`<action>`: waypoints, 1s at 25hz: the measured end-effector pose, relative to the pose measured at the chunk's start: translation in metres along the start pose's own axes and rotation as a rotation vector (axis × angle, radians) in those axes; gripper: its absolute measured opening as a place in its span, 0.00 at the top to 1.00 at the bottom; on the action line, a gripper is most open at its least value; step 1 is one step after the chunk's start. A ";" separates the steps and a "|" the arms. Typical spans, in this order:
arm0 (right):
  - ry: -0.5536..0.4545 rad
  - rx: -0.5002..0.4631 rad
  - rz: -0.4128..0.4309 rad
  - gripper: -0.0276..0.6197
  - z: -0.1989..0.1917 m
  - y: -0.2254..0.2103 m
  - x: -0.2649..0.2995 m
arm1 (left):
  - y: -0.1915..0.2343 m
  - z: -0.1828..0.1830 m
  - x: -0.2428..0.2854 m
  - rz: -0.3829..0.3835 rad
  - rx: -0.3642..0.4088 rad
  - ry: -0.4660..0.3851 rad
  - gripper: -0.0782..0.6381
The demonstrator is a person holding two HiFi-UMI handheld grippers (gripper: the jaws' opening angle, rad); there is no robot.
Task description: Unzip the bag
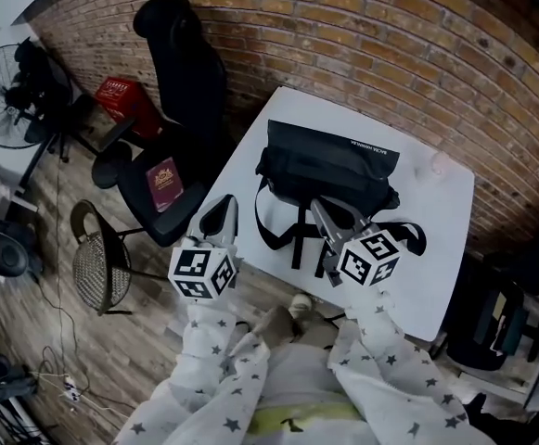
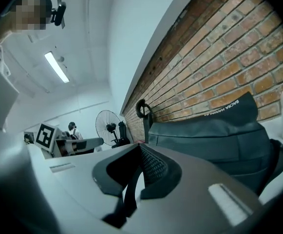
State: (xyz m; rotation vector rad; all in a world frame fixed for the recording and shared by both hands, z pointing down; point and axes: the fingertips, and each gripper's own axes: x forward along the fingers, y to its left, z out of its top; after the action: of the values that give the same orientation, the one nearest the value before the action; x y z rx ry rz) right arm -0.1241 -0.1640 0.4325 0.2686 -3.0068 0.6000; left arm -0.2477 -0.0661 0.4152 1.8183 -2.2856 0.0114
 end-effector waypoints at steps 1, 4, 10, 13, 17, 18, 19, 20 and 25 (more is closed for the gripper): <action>0.014 -0.001 0.000 0.95 -0.006 0.000 0.005 | 0.002 0.001 0.005 -0.008 0.001 0.005 0.89; 0.044 0.010 -0.004 0.94 -0.020 0.001 0.018 | 0.009 -0.001 0.018 -0.039 -0.004 0.029 0.89; 0.060 0.042 -0.052 0.92 -0.035 -0.001 0.047 | 0.015 -0.005 0.053 -0.153 0.009 0.088 0.87; 0.068 0.069 -0.084 0.87 -0.046 -0.004 0.059 | 0.013 -0.012 0.069 -0.229 0.022 0.124 0.85; 0.070 0.099 -0.136 0.79 -0.060 -0.009 0.075 | 0.013 -0.017 0.091 -0.323 0.034 0.155 0.80; 0.073 0.105 -0.146 0.78 -0.064 -0.010 0.078 | 0.012 -0.018 0.096 -0.347 0.035 0.161 0.78; 0.078 0.110 -0.155 0.77 -0.068 -0.011 0.080 | 0.010 -0.018 0.101 -0.369 0.035 0.164 0.76; 0.083 0.114 -0.165 0.77 -0.072 -0.013 0.083 | 0.008 -0.018 0.106 -0.391 0.035 0.165 0.74; 0.102 0.130 -0.219 0.75 -0.086 -0.018 0.094 | -0.003 -0.014 0.123 -0.500 0.047 0.155 0.69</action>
State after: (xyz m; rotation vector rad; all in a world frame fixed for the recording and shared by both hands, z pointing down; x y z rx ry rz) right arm -0.2107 -0.1619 0.5277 0.5489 -2.7944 0.7623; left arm -0.2685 -0.1830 0.4506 2.2718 -1.6917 0.1205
